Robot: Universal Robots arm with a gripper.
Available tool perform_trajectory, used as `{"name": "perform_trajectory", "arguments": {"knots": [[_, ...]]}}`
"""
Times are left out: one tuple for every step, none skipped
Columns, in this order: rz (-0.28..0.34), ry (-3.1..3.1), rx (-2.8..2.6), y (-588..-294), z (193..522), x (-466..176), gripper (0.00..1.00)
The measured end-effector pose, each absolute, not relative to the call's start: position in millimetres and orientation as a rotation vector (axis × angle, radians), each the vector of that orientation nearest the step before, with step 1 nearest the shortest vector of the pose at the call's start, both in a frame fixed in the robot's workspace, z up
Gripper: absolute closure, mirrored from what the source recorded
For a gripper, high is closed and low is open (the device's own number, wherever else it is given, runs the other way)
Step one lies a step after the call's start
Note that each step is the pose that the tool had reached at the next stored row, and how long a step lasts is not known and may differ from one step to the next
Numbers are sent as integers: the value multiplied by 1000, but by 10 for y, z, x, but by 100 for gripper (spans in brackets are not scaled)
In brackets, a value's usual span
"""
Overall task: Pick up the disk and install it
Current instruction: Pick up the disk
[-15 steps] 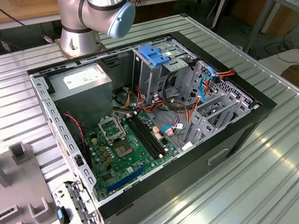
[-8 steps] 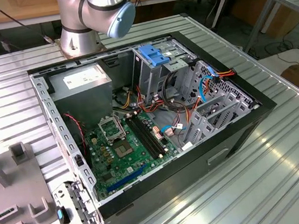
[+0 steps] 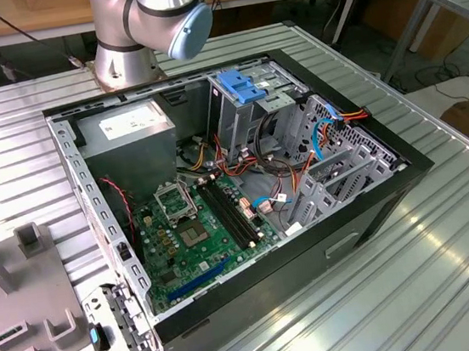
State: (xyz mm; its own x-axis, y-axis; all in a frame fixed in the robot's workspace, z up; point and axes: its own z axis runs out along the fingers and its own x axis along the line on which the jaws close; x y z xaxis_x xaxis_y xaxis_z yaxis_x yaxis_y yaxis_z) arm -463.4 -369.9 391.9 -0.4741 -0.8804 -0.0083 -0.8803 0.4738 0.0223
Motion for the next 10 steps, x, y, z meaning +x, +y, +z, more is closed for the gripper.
{"name": "perform_trajectory", "arguments": {"knots": [[-33,-2672,1640,-3699,3919,-4634,89],[-28,-2640,1688,-3699,3918,-4634,89],[-25,-2615,1725,-3699,3916,-4634,89],[-23,-2589,1762,-3699,3916,-4634,89],[-22,-2573,1785,-3700,3915,-4633,89],[-19,-2549,1817,-3699,3914,-4634,89],[-17,-2536,1834,-3699,3914,-4634,89],[-16,-2521,1853,-3700,3913,-4633,89],[-12,-2486,1898,-3699,3911,-4634,89],[-10,-2458,1935,-3699,3910,-4633,89]]}}
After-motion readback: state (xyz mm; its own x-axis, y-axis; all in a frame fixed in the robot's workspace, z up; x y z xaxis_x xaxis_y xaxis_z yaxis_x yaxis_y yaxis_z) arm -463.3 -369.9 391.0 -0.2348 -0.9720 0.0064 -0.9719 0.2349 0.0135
